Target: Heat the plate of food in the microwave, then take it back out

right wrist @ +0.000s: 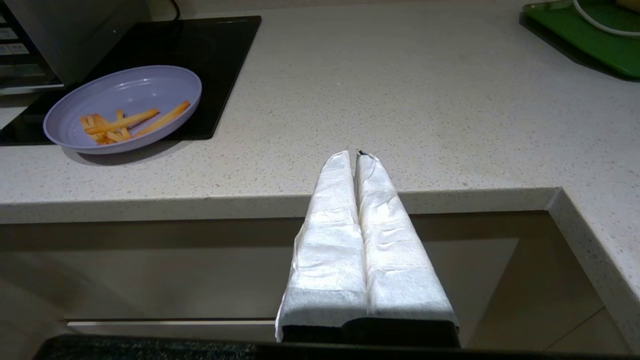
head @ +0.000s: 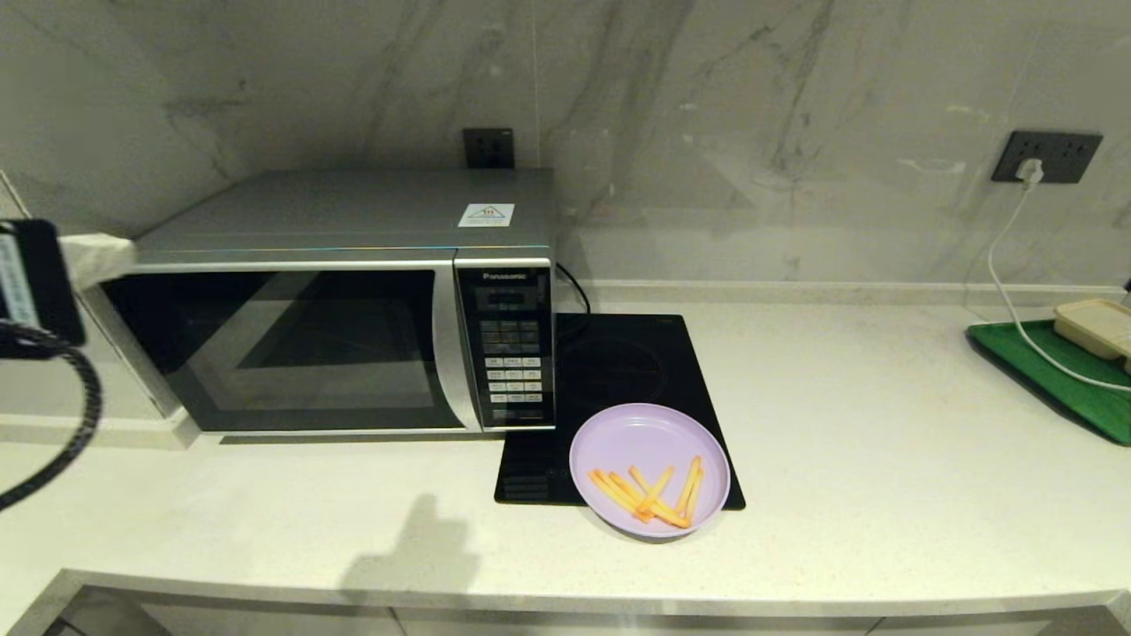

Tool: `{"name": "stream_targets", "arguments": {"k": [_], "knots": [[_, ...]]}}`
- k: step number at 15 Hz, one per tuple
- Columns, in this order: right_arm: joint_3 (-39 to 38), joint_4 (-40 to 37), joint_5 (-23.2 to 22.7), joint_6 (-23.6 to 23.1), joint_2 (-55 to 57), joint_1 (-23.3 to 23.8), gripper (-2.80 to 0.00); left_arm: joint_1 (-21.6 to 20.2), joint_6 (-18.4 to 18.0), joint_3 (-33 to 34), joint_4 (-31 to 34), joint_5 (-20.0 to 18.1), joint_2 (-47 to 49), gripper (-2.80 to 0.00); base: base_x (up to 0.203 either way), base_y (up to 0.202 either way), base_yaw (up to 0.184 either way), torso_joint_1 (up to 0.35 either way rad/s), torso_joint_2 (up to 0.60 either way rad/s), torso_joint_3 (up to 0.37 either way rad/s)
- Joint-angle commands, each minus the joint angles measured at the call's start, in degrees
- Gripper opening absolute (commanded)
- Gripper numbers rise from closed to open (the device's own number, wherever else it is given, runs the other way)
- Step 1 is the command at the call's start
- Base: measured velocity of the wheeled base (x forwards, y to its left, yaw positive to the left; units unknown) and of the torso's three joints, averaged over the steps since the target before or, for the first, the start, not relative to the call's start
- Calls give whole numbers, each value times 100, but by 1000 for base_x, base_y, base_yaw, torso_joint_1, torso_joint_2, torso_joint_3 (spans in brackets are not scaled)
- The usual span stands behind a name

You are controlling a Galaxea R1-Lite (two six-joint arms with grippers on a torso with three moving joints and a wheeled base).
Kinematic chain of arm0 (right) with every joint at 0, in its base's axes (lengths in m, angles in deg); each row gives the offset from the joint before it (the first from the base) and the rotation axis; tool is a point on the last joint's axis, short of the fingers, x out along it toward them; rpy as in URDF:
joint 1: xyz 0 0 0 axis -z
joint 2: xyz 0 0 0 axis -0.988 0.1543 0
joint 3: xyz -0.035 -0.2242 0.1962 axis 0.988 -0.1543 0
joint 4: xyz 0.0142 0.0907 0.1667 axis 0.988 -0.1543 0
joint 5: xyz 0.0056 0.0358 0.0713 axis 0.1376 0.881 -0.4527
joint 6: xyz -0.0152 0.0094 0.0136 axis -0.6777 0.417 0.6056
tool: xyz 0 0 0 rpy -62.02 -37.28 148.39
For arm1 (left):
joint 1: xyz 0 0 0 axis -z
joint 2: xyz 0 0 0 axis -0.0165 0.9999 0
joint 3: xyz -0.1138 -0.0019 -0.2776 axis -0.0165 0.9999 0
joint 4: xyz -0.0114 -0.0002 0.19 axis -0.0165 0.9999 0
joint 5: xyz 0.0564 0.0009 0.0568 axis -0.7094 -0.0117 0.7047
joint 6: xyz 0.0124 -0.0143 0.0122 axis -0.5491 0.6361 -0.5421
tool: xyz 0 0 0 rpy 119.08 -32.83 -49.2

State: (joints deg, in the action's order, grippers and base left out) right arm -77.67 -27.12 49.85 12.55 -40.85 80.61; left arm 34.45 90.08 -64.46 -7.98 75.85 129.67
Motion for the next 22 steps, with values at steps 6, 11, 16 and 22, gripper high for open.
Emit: {"name": "stream_targets", "arguments": {"k": [6, 11, 16, 22], "knots": [[0, -3, 0, 2, 0, -2, -280, -2056, -769, 982, -430, 564, -2054, -280, 0, 0, 0, 0, 0, 0], [0, -3, 0, 2, 0, -2, -280, -3258, -917, 1888, -282, 534, -3400, -280, 0, 0, 0, 0, 0, 0], [0, -3, 0, 2, 0, -2, -280, -3915, -1142, 2710, -188, -1411, -4584, -280, 0, 0, 0, 0, 0, 0], [0, -3, 0, 2, 0, -2, -280, -3367, -1277, 3406, 418, -2413, -5710, -280, 0, 0, 0, 0, 0, 0]]}}
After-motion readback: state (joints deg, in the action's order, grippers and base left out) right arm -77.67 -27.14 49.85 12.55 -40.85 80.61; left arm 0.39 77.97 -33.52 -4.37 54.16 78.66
